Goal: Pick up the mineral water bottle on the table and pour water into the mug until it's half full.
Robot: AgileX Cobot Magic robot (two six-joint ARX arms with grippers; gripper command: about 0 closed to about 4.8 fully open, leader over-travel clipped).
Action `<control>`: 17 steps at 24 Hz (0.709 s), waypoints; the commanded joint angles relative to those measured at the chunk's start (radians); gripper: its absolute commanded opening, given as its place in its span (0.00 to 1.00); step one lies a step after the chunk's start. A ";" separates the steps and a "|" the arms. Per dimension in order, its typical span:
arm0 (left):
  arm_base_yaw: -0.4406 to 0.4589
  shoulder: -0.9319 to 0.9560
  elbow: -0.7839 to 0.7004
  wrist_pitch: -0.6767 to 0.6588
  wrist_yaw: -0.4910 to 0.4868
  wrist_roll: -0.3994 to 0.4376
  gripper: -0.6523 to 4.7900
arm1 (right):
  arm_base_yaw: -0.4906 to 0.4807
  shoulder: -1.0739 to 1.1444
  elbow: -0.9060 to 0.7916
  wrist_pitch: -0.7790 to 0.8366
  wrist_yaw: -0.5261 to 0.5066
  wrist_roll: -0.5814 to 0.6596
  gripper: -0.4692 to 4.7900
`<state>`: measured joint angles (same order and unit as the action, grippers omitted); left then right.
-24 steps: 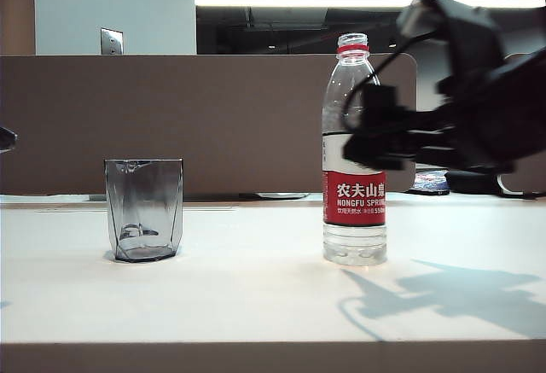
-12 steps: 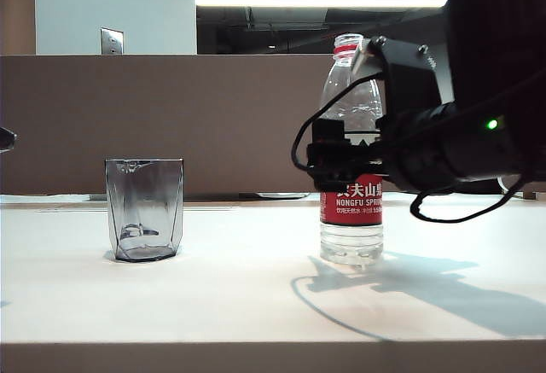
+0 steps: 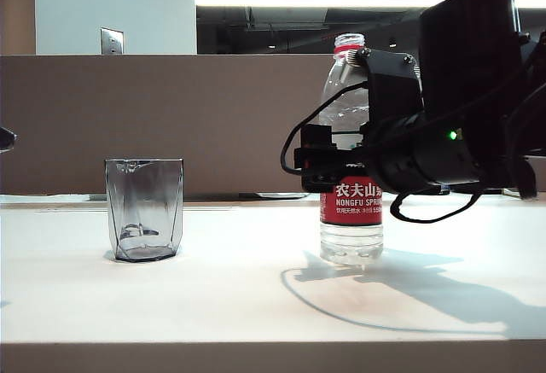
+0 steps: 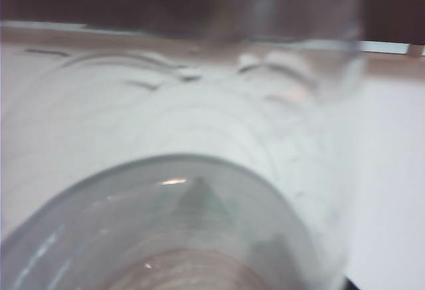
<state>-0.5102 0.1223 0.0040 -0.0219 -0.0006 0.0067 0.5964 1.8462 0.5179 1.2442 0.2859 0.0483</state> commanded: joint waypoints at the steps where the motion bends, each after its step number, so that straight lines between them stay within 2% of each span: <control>1: 0.000 0.001 0.003 0.008 0.002 0.000 0.11 | -0.009 -0.003 0.004 0.021 0.010 0.005 1.00; 4: 0.000 0.001 0.003 0.008 0.002 0.000 0.11 | -0.017 -0.003 0.004 0.017 0.008 0.005 1.00; 5: 0.000 0.001 0.003 0.008 0.002 0.000 0.11 | -0.018 -0.003 0.004 0.016 0.004 0.008 0.95; 10: 0.000 0.001 0.003 0.008 0.002 0.000 0.11 | -0.018 -0.003 0.004 0.010 0.000 0.008 0.95; 11: 0.000 0.001 0.003 0.008 0.002 0.000 0.11 | -0.018 -0.003 0.004 0.010 0.000 0.008 0.92; 13: 0.000 0.001 0.003 0.008 0.002 0.000 0.11 | -0.018 -0.003 0.004 0.010 -0.001 0.008 0.75; 17: 0.000 0.001 0.003 0.008 0.002 0.000 0.11 | -0.018 -0.003 0.004 0.010 -0.001 0.008 0.74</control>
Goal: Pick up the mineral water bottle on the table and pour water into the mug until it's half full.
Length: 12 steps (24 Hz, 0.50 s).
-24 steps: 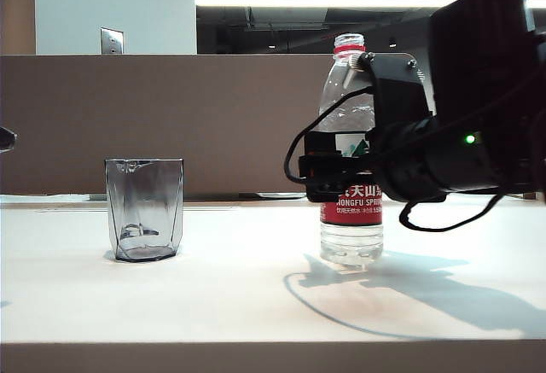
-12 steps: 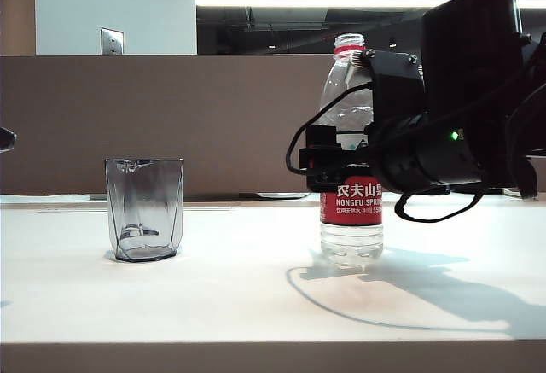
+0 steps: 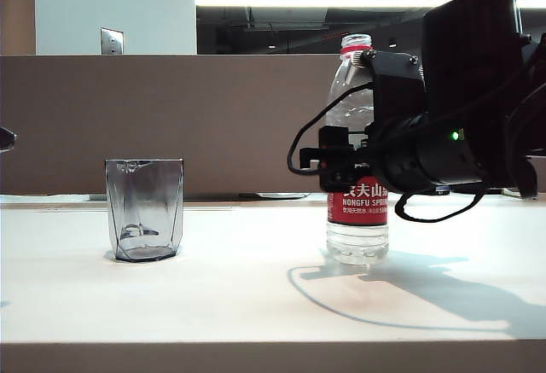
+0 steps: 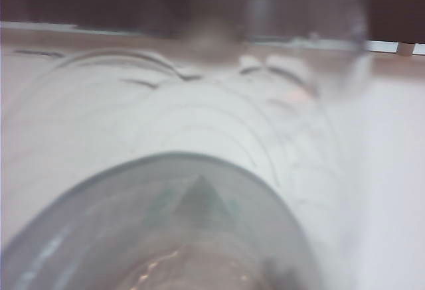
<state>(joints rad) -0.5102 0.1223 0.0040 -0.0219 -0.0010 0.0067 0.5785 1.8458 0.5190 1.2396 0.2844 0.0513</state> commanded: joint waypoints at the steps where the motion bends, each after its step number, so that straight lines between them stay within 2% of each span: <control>1: 0.000 0.001 0.003 0.008 0.002 0.000 0.11 | 0.000 -0.003 0.003 0.014 0.001 0.005 0.74; 3: 0.000 0.001 0.003 0.008 0.002 0.000 0.11 | 0.001 -0.003 0.003 0.014 0.001 0.005 0.74; 7: 0.000 0.001 0.003 0.008 0.002 0.000 0.11 | 0.001 -0.003 0.003 0.014 0.001 0.005 0.66; 12: 0.000 0.001 0.003 0.008 0.002 0.000 0.11 | 0.001 -0.003 0.003 0.014 0.001 0.004 0.64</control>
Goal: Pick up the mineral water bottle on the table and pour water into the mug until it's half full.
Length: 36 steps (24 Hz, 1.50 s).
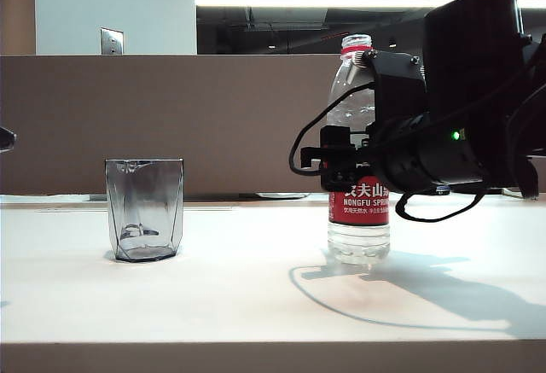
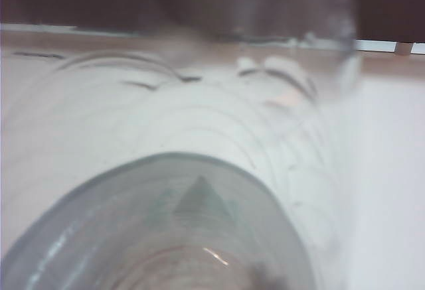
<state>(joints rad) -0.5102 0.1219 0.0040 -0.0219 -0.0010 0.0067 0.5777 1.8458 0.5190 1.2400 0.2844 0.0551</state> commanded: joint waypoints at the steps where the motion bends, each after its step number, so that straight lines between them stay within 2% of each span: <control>1: 0.000 0.001 0.003 0.008 0.002 0.000 0.11 | 0.002 -0.004 0.003 0.014 0.001 -0.001 0.64; 10: 0.001 -0.030 0.003 0.008 0.002 0.000 0.11 | 0.004 -0.045 0.009 0.000 0.001 -0.242 0.64; 15: 0.001 -0.031 0.003 0.008 0.002 0.000 0.11 | 0.005 -0.096 0.092 -0.177 -0.005 -0.351 0.64; 18: 0.001 -0.031 0.003 0.008 0.002 0.000 0.11 | 0.010 -0.096 0.161 -0.256 -0.050 -0.380 0.64; 26: 0.003 -0.031 0.003 0.008 0.002 0.000 0.11 | 0.047 -0.091 0.383 -0.611 -0.107 -0.568 0.64; 29: 0.008 -0.030 0.003 0.008 0.003 0.000 0.11 | 0.061 -0.091 0.425 -0.671 -0.107 -0.623 0.64; 36: 0.117 -0.030 0.003 0.008 0.004 0.000 0.11 | 0.074 -0.091 0.432 -0.721 -0.131 -0.715 0.64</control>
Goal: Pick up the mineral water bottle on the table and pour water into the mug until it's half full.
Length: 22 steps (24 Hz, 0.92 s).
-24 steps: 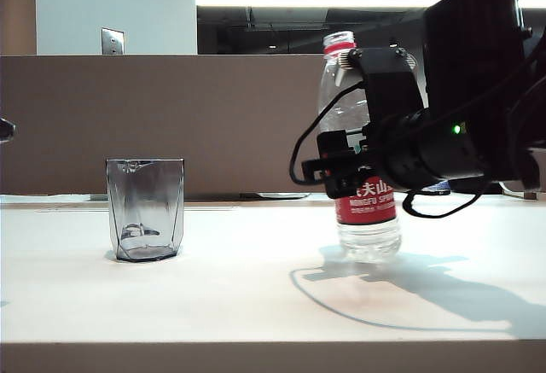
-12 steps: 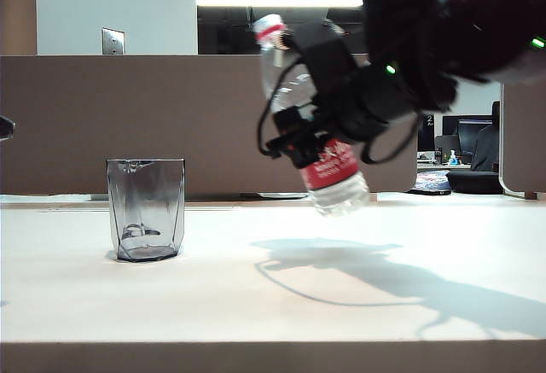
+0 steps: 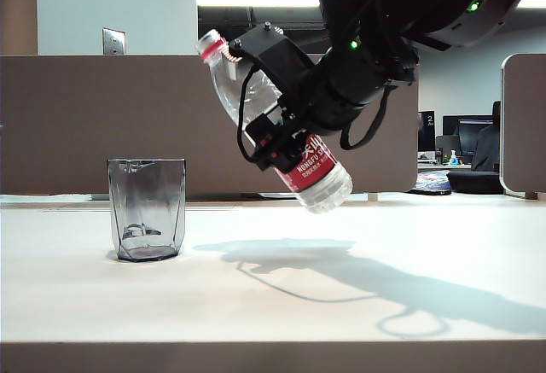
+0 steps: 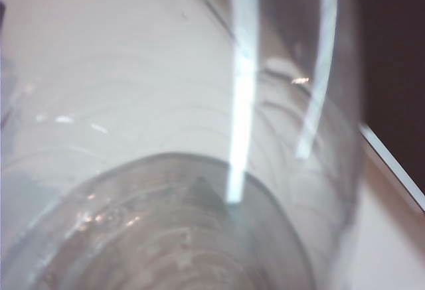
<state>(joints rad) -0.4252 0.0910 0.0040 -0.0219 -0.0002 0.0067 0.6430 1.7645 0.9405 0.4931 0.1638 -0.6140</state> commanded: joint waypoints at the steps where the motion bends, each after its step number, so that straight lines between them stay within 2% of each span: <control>1: 0.042 0.001 0.003 0.008 0.003 0.000 0.11 | 0.013 -0.008 0.010 0.023 -0.011 -0.069 0.64; 3: 0.048 -0.001 0.003 0.008 0.000 0.000 0.11 | 0.016 -0.007 0.011 0.016 -0.032 -0.100 0.60; 12: 0.046 -0.030 0.003 0.008 0.003 0.000 0.11 | 0.027 0.016 0.030 -0.013 -0.034 -0.155 0.60; 18: 0.046 -0.031 0.003 0.008 0.003 0.000 0.11 | 0.032 0.055 0.121 -0.080 -0.019 -0.233 0.60; 22: 0.047 -0.042 0.003 0.006 0.003 0.000 0.11 | 0.037 0.104 0.213 -0.180 0.015 -0.312 0.60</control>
<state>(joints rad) -0.3790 0.0544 0.0040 -0.0219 -0.0006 0.0067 0.6785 1.8698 1.1351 0.3027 0.1577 -0.8883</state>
